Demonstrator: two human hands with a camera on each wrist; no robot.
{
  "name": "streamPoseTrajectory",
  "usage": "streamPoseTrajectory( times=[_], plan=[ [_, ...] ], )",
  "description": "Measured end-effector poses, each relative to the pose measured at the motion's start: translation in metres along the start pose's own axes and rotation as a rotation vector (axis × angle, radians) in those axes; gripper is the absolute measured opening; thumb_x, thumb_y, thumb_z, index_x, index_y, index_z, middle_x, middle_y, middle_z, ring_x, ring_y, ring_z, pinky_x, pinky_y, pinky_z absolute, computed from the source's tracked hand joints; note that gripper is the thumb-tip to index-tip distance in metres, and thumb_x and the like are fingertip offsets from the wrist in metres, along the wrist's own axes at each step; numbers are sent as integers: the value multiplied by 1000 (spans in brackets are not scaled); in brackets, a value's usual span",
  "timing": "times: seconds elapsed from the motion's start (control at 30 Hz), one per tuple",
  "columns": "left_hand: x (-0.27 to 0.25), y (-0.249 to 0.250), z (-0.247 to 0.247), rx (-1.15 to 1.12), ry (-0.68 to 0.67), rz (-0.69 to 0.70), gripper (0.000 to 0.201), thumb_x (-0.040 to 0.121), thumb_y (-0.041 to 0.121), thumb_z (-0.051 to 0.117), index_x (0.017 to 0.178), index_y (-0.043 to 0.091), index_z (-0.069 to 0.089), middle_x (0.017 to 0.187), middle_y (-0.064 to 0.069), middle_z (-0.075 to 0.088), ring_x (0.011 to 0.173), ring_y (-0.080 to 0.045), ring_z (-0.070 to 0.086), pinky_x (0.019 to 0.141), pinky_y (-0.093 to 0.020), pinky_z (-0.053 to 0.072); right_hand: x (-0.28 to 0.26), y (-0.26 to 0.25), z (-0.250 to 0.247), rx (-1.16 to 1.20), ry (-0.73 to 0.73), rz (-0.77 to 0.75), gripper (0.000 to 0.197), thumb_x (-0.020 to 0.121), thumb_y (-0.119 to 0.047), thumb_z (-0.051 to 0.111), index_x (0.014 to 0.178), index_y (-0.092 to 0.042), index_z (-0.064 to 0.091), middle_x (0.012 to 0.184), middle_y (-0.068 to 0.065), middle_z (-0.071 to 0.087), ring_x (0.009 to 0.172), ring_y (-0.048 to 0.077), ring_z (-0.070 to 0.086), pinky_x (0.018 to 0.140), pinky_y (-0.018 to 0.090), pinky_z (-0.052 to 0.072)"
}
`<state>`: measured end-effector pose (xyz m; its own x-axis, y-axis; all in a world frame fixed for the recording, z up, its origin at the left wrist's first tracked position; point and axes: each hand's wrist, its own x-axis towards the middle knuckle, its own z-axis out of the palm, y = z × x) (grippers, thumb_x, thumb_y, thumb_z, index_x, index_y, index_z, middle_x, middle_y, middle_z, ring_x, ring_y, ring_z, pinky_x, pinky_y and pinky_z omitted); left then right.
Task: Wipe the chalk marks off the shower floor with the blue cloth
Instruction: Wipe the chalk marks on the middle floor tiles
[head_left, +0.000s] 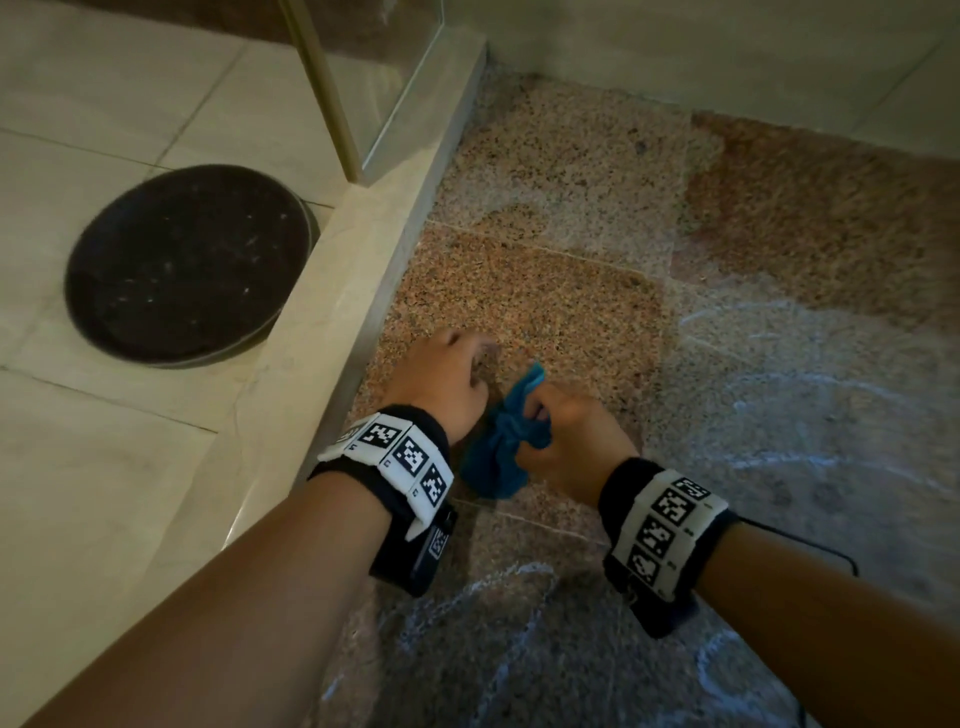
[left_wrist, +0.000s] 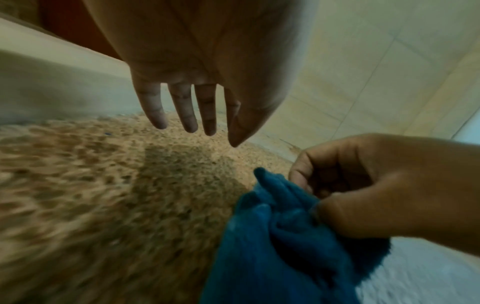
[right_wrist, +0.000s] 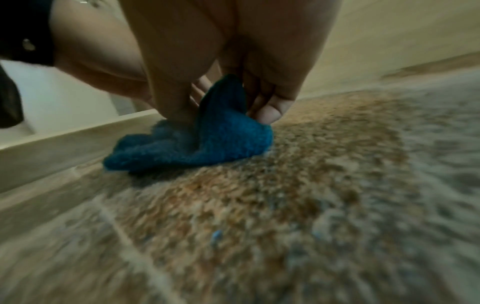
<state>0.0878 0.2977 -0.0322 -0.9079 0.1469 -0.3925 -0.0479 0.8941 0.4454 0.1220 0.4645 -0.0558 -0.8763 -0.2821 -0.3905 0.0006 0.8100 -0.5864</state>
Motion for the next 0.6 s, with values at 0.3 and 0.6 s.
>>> streamPoseTrajectory(
  times=[0.3, 0.6],
  plan=[
    [30, 44, 28, 61, -157, 162, 70, 95, 23, 52, 154, 22, 14, 162, -2, -4, 149, -23, -6, 120, -47, 2, -2, 43, -77, 20, 324, 145, 16, 83, -6, 59, 94, -17, 61, 97, 1, 55, 86, 23, 55, 71, 27, 43],
    [39, 43, 39, 251, -353, 153, 107, 84, 56, 62, 154, 23, -12, 158, -3, -28, 146, -23, -21, 118, -47, -6, -3, 34, -62, -256, -42, 200, 81, 86, -51, 58, 149, -23, 16, 154, -1, 18, 139, 23, 24, 112, 36, 30]
  ],
)
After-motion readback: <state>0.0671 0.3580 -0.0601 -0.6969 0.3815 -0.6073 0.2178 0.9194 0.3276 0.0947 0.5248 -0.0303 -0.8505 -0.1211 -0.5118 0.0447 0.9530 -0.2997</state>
